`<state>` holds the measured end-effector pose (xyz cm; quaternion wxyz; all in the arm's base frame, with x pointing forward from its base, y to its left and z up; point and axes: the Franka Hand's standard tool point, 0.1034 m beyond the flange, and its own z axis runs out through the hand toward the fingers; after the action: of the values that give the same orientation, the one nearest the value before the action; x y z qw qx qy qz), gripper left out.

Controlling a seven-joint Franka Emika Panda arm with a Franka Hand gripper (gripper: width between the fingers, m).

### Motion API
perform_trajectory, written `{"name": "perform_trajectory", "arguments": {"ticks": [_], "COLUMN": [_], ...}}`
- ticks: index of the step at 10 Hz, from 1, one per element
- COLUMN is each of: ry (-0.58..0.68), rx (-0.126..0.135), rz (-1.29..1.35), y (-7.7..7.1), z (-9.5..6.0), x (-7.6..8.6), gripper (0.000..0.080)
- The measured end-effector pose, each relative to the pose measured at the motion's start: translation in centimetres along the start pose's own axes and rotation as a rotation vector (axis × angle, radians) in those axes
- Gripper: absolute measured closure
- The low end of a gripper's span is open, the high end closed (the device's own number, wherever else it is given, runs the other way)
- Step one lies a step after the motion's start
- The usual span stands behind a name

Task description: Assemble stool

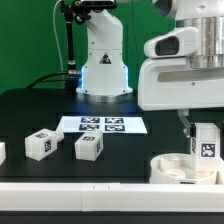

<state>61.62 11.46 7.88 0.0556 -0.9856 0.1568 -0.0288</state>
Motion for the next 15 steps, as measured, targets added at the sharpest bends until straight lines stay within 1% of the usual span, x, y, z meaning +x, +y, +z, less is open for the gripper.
{"name": "perform_trajectory", "arguments": {"ticks": [2, 3, 8, 10, 11, 12, 15], "ry": [0.003, 0.014, 0.001, -0.001, -0.007, -0.016, -0.022], "rx": [0.0, -0.008, 0.015, 0.018, 0.024, 0.046, 0.132], "rz": [0.195, 0.252, 0.576, 0.664, 0.751, 0.879, 1.187], "y": [-0.13, -0.4, -0.44, -0.46, -0.47, -0.38, -0.13], "z": [0.0, -0.04, -0.02, -0.02, -0.01, 0.03, 0.09], "x": [-0.05, -0.06, -0.07, -0.07, -0.08, -0.04, 0.29], "gripper": [0.0458, 0.0458, 0.0458, 0.0458, 0.0458, 0.0458, 0.0458]}}
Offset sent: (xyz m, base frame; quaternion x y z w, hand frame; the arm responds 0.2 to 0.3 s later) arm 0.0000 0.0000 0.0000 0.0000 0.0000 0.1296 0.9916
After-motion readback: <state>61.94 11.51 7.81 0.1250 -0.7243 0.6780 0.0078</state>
